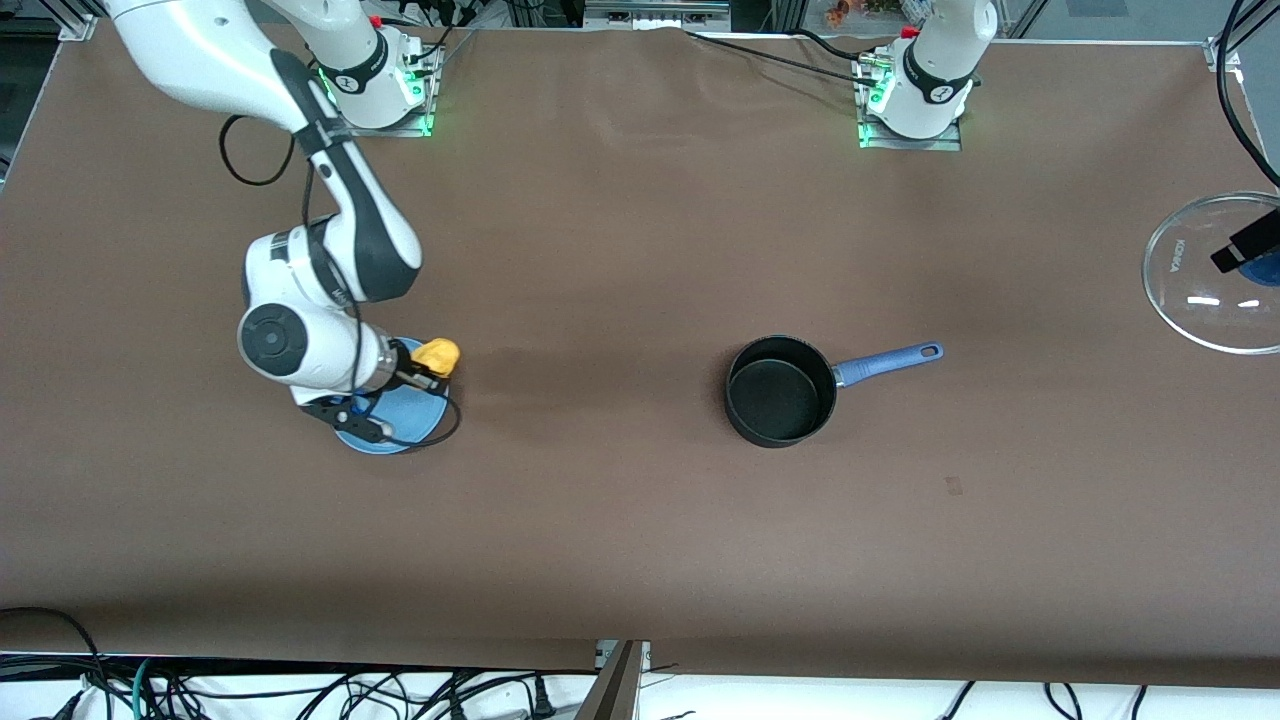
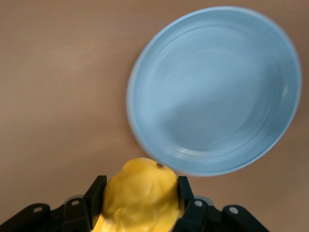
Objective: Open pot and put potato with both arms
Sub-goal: 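Grasp the yellow potato on the blue plate with the right gripper, then carry the potato with the right gripper over the open saucepan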
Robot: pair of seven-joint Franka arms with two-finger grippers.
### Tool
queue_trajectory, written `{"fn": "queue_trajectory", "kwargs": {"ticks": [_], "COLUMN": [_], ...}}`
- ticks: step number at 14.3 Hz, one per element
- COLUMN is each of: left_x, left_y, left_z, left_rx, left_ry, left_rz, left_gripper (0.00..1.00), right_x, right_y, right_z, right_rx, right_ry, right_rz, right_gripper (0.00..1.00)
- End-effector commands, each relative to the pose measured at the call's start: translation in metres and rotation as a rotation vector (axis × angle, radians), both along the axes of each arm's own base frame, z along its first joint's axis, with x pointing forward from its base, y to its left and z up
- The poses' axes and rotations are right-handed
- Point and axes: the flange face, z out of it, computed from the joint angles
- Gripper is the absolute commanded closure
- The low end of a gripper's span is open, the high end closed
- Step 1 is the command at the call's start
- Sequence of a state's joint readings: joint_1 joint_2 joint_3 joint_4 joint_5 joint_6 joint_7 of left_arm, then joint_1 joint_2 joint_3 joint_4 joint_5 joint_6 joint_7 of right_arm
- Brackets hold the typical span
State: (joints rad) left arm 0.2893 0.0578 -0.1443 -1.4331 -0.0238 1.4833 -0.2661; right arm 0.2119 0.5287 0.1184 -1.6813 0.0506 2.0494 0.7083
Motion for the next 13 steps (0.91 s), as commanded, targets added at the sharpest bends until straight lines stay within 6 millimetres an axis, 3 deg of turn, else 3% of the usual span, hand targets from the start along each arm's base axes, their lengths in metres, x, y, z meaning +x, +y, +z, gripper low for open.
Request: {"fn": "queue_trajectory", "kwargs": {"ticks": [1,7,13], "left_x": [-0.012,-0.010,-0.010], "left_y": [-0.003,-0.002,-0.001], "left_z": [0.001,-0.003,-0.005], "left_rx": [-0.019,-0.020,-0.021], "left_ry": [-0.017,-0.014,-0.011], "left_rz": [-0.017,-0.016,-0.015], "left_gripper": [0.74,0.74,0.74], "right_x": [-0.007,-0.041,-0.055], "right_y": [0.038,0.137,0.221], "right_z": [0.014,0.034,0.052], "right_rx": [-0.006,-0.024,0.085], "right_ry": [0.010,-0.014,-0.020], "right_rz": [-0.019,-0.087,-0.131], "right_gripper": [0.66,0.66,0.66]}}
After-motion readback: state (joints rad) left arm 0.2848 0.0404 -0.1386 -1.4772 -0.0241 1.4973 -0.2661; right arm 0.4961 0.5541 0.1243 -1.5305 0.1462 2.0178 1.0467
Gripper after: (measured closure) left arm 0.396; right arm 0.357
